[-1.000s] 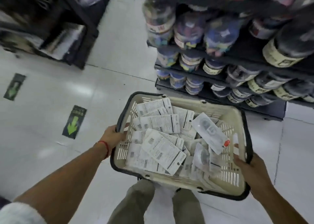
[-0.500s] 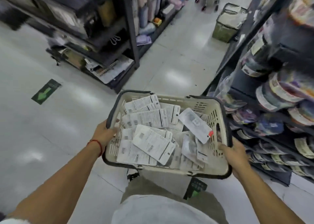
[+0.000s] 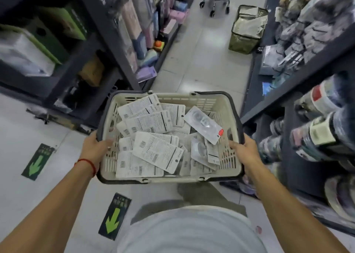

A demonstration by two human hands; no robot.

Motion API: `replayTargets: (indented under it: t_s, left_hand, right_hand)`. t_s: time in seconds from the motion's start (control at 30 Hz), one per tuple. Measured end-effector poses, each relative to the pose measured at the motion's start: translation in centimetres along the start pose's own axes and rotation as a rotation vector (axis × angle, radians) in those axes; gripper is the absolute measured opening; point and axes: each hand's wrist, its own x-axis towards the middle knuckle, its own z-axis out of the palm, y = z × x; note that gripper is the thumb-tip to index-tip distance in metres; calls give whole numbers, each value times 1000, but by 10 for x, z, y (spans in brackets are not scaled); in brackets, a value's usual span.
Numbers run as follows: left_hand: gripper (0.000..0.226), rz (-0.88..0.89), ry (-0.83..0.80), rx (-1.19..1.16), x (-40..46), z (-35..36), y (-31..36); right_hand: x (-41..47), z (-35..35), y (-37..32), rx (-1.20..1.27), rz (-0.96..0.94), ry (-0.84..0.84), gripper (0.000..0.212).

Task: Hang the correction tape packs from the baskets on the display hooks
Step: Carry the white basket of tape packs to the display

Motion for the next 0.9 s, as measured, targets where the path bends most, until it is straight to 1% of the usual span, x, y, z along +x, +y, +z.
replayTargets:
  t_s: [0.07, 0.2, 0.4, 0.47, 0.6, 0.67, 0.73, 0.8, 0.9]
  left_hand:
    - [24, 48, -6, 7, 31, 22, 52]
    - [26, 104, -49, 26, 101, 70, 153]
    - [29, 90, -210, -61, 233, 173, 286]
    - [33, 79, -244, -72, 283, 210, 329]
    - [35, 89, -353, -10, 371, 281, 424]
    - [39, 102, -374, 16, 411, 318, 477]
    - [37, 118, -380, 23, 444, 355, 528]
    - [34, 142, -379, 51, 473, 388, 577]
    - [28, 145, -362, 60, 512, 436, 648]
  right_hand:
    - [40, 2, -40, 25, 3, 26, 27]
    - [111, -3, -120, 51, 17, 104, 32]
    - [231, -25, -239, 52, -6, 211, 23]
    - [274, -29, -283, 24, -29, 243, 24]
    - [351, -38, -360, 29, -50, 334, 30]
    - [396, -45, -396, 66, -18, 353, 24]
    - [442, -53, -428, 85, 4, 373, 21]
    - [488, -60, -459, 125, 25, 394, 24]
    - [560, -69, -505, 197, 37, 375, 24]
